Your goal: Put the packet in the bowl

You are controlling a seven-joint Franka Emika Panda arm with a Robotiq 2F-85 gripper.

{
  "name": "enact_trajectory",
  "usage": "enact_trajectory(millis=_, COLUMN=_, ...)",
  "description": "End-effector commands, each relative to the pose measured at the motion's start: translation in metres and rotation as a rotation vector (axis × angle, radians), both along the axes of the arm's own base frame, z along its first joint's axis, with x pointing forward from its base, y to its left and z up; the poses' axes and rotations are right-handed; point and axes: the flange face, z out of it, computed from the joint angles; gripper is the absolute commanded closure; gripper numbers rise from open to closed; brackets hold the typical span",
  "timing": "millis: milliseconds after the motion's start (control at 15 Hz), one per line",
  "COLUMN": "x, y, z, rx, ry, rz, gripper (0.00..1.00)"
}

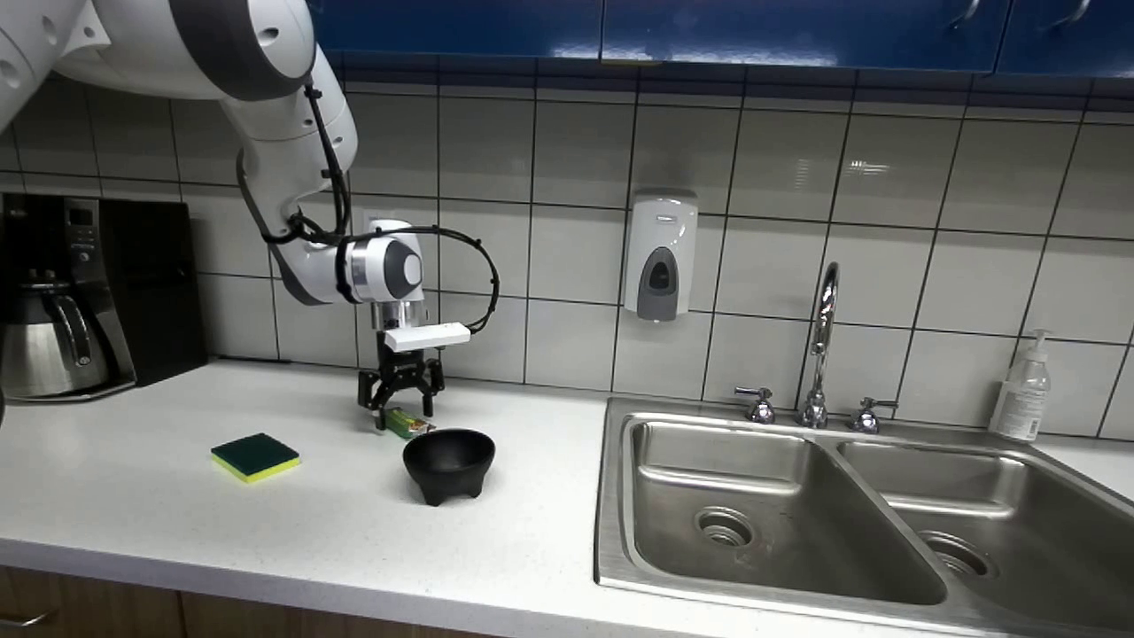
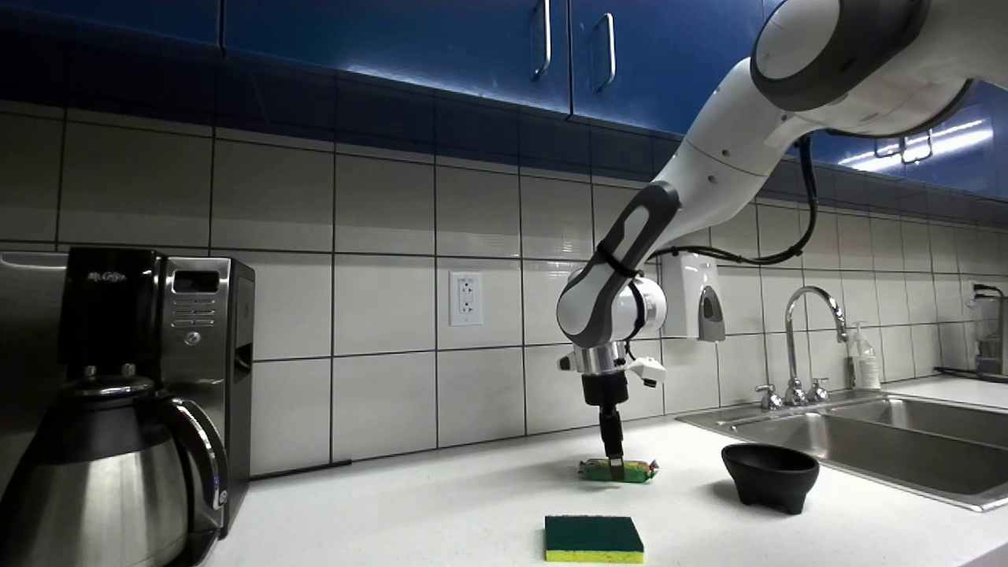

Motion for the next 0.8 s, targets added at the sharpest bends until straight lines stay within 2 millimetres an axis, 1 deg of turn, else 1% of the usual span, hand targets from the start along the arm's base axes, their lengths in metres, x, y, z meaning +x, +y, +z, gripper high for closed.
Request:
enact_trajectory(millis=0, x=-0.004, y=0.0, z=0.003, rx=0.002, ry=-0.011, rz=-0.014, gripper=0.35)
enact_trajectory(millis=133, x=-0.004, y=0.0, z=0.003, rx=-0.002, ry=-0.012, rz=-0.01, gripper=0.51)
enact_trajectory(millis=333, x=-0.001, y=0.0, z=0.01, rx=-0.003, ry=-0.037, rz=-0.008, gripper=0.73)
enact_trajectory(millis=400, x=0.0, y=0.0, z=0.011, rx=-0.002, ry=-0.044, rz=-0.007, gripper=0.82)
enact_trajectory(millis=467, x=0.0, y=0.0, z=0.012, rx=-0.002, ry=-0.049, rz=-0.006, gripper=0.84)
enact_trajectory(millis=733, x=-0.001, y=0.001, z=0.016, rx=-0.002, ry=-0.058, rz=-0.004, gripper=0.84)
